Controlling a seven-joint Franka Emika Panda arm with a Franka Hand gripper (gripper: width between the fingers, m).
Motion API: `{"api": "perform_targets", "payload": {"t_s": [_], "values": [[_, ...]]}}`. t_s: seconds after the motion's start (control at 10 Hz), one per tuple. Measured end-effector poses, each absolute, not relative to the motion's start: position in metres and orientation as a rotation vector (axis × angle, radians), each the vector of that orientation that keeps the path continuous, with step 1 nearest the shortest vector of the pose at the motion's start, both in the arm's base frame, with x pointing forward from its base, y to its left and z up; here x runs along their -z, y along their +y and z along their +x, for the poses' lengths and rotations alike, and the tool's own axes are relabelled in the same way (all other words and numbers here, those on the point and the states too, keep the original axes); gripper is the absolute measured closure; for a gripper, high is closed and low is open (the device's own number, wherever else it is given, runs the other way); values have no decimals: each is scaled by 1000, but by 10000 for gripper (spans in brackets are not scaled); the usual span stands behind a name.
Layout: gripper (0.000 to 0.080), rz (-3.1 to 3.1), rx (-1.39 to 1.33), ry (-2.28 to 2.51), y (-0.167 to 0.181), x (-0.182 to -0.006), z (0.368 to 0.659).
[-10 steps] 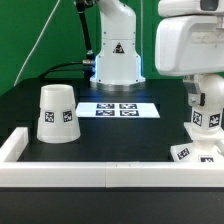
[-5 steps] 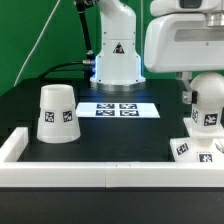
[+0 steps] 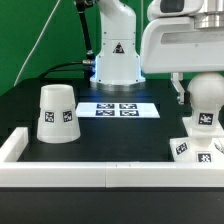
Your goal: Assemble lamp
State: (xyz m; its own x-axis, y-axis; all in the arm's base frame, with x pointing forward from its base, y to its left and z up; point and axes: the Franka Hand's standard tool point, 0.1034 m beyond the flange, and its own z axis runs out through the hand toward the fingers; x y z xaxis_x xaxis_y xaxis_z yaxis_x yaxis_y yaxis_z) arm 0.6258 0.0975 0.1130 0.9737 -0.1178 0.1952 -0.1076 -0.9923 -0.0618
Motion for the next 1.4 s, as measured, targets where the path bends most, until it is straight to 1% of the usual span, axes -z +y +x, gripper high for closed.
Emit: {"api": "perform_targets", "payload": {"t_s": [0.3, 0.7, 0.8, 0.9, 1.0, 1.2, 1.4], "values": [[220, -3027, 289, 474, 99, -111, 623], [220, -2884, 249, 871, 109, -110, 620], [220, -2879, 245, 876, 110, -110, 620], [148, -2879, 242, 869, 110, -110, 620], [114, -2879, 241, 866, 111, -109, 620], [104, -2929, 245, 727, 115, -111, 613], [101, -2987, 236, 556, 125, -115, 592]]}}
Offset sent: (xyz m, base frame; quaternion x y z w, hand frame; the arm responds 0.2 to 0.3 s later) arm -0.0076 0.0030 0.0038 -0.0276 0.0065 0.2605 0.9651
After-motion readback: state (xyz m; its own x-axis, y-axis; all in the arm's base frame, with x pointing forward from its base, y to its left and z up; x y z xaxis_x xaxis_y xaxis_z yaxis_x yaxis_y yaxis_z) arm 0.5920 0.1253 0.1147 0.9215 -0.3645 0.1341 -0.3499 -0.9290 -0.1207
